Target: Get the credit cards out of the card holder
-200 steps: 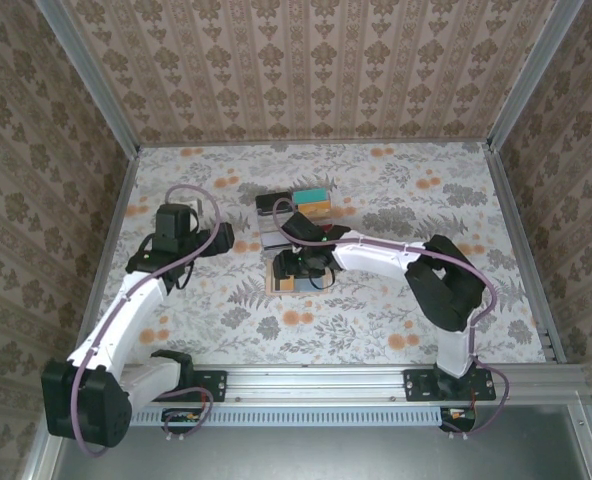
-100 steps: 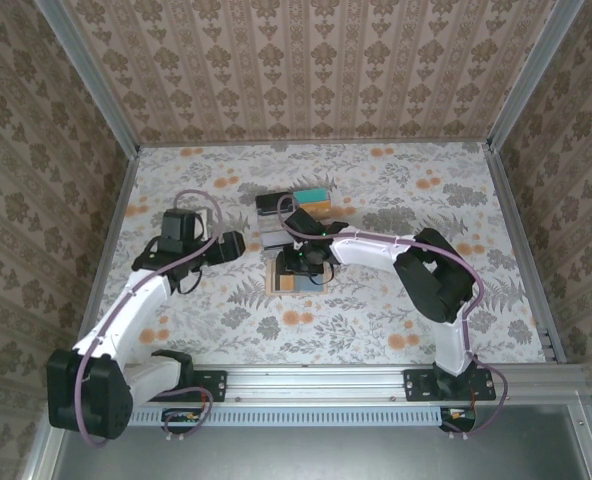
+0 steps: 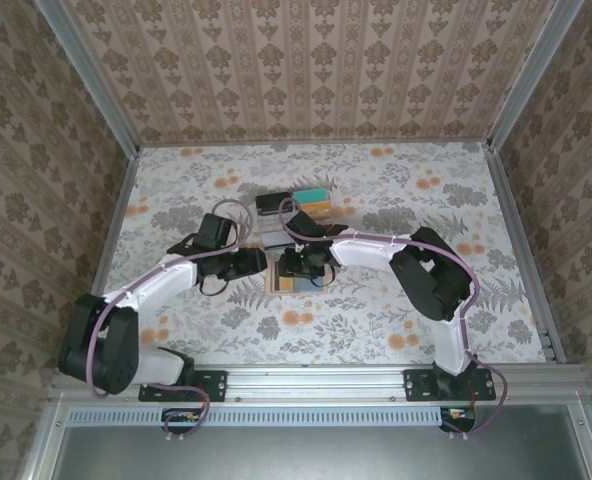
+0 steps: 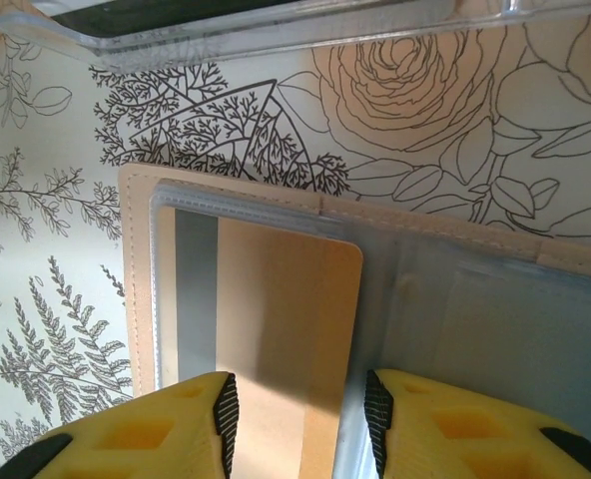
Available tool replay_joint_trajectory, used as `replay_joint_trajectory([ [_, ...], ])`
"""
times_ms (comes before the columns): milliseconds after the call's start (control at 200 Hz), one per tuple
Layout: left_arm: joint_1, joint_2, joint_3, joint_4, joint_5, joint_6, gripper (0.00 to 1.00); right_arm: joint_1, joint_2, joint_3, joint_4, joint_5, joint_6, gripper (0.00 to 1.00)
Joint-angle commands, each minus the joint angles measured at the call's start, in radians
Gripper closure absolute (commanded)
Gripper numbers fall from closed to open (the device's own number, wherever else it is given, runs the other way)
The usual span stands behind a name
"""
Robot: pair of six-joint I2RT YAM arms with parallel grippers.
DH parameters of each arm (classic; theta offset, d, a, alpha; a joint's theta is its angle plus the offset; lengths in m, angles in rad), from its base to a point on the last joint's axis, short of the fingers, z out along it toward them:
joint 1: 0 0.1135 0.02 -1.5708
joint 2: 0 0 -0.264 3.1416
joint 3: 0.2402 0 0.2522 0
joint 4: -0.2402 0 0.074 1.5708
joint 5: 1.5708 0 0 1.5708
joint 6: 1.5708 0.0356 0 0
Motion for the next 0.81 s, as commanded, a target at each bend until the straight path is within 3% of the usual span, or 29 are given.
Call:
replay_joint_trajectory([
  [0,-0.017,0.040,0.034,0.041,0.013,-0.061,0.48,-0.005,0.003,-0.038,0.019,-0.035,0.019,0.58],
  [145,-0.068,0.101,0.048,0.065,0.019,-0.089,0.63,-0.014,-0.015,-0.063,0.056,-0.054,0.022,0.61],
  [355,-0.086,0.179,0.067,0.076,0.010,-0.103,0.75,-0.022,-0.037,-0.094,0.104,-0.080,0.025,0.65],
  [635,-0.092,0.219,0.060,0.056,-0.026,-0.114,0.78,-0.030,-0.068,-0.122,0.137,-0.085,0.028,0.68],
  [800,-0.098,0.249,0.066,0.024,-0.039,-0.120,0.85,-0.036,-0.097,-0.155,0.174,-0.072,0.047,0.70],
])
